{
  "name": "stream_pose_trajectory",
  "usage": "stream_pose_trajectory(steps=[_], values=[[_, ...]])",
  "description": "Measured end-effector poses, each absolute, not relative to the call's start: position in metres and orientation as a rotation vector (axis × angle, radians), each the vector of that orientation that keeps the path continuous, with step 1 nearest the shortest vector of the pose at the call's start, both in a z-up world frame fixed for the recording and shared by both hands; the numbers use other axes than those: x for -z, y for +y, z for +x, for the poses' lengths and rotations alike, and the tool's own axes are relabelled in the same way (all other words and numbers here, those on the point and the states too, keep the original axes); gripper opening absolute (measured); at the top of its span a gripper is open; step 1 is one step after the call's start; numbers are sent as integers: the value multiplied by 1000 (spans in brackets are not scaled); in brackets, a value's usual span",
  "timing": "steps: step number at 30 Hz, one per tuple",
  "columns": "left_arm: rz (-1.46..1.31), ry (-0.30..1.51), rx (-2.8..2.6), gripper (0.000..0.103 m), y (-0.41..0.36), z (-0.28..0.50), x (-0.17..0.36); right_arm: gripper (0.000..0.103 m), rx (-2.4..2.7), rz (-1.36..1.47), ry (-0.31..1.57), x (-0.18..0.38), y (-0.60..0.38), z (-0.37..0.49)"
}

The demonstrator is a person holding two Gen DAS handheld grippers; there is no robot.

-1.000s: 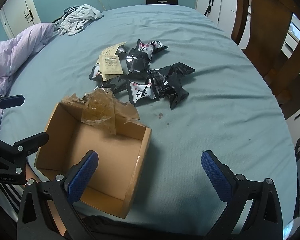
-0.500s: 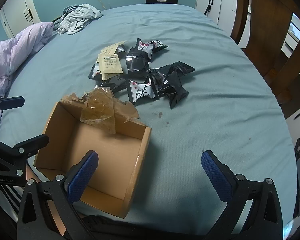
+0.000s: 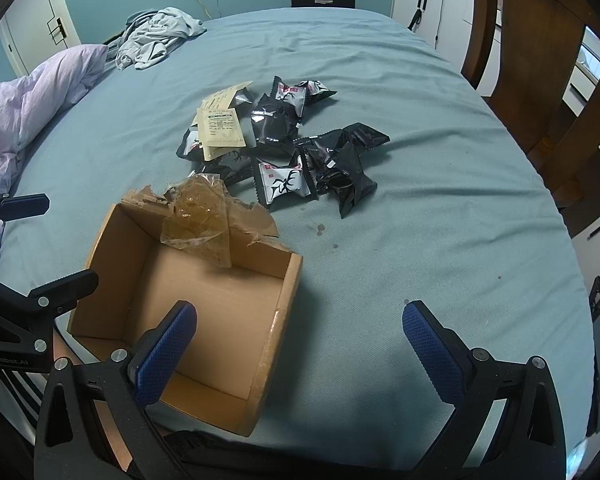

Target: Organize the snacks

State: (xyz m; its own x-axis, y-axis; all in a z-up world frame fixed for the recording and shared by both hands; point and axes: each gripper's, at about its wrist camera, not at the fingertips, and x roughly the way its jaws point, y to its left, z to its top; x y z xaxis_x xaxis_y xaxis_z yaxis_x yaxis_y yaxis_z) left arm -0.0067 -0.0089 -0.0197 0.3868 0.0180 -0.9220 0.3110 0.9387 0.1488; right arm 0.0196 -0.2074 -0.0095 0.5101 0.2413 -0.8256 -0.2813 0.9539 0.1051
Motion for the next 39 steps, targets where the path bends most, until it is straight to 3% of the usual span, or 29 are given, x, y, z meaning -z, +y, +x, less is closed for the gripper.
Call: stream_pose_trajectory(steps=[24,39], values=[[313,1184,197,103,-8,-5,23,103,-333,-16,999,7,-212,24],[283,1207,202,103,-6,3,24,103,-235,96,1051,23,-241,99]])
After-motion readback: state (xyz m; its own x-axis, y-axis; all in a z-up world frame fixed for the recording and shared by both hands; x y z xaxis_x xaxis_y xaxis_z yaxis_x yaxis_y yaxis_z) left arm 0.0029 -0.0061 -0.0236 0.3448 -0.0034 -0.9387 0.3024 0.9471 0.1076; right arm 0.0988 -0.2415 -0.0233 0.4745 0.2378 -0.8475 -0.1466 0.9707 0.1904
